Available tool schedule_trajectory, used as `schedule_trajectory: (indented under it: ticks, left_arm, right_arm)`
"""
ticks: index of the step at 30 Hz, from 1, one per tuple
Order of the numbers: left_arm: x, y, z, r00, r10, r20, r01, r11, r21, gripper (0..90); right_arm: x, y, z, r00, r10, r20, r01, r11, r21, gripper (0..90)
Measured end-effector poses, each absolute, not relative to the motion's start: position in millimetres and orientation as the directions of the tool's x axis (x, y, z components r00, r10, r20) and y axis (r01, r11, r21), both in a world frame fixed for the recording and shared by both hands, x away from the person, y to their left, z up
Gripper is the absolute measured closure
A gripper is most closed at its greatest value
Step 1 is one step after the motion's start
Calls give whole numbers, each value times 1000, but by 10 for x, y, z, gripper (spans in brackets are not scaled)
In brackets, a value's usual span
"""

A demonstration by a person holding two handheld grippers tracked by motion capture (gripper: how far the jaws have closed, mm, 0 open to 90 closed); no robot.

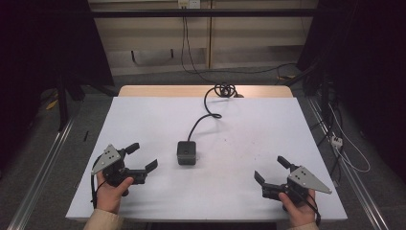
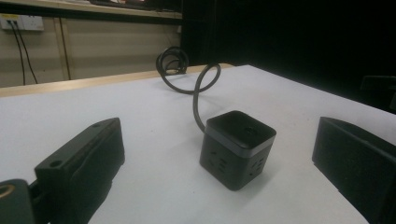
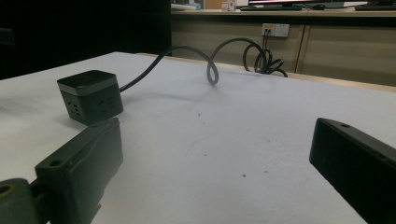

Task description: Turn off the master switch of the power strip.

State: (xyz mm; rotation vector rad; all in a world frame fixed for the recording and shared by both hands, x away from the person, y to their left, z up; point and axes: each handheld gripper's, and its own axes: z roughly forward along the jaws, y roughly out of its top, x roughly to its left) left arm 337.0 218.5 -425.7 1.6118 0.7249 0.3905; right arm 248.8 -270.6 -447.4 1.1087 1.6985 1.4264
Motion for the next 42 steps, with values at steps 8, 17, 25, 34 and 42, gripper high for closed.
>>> schedule_trajectory:
  ticks: [8,17,25,34,42]
  left_arm:
    - [3388,2156,-4254,753,638,-162,245,-43,969,28]
    - [3427,2102,-4235,762,623,-176,263,-51,963,44]
    - [3457,2040,-4214,775,610,-165,254,-61,965,64]
    - [3517,1980,-4240,779,602,-172,266,-70,961,83]
    - [3548,1944,-4235,781,601,-171,264,-70,962,133]
  right_arm:
    - [2489,-2705,-4468,-427,903,37,195,52,979,20]
    - [2496,-2699,-4466,-426,904,36,192,51,980,20]
    - [2494,-2716,-4472,-426,904,36,199,55,978,20]
    - [2519,-2697,-4477,-428,903,35,202,57,978,20]
    - [2528,-2686,-4474,-433,901,31,201,63,978,20]
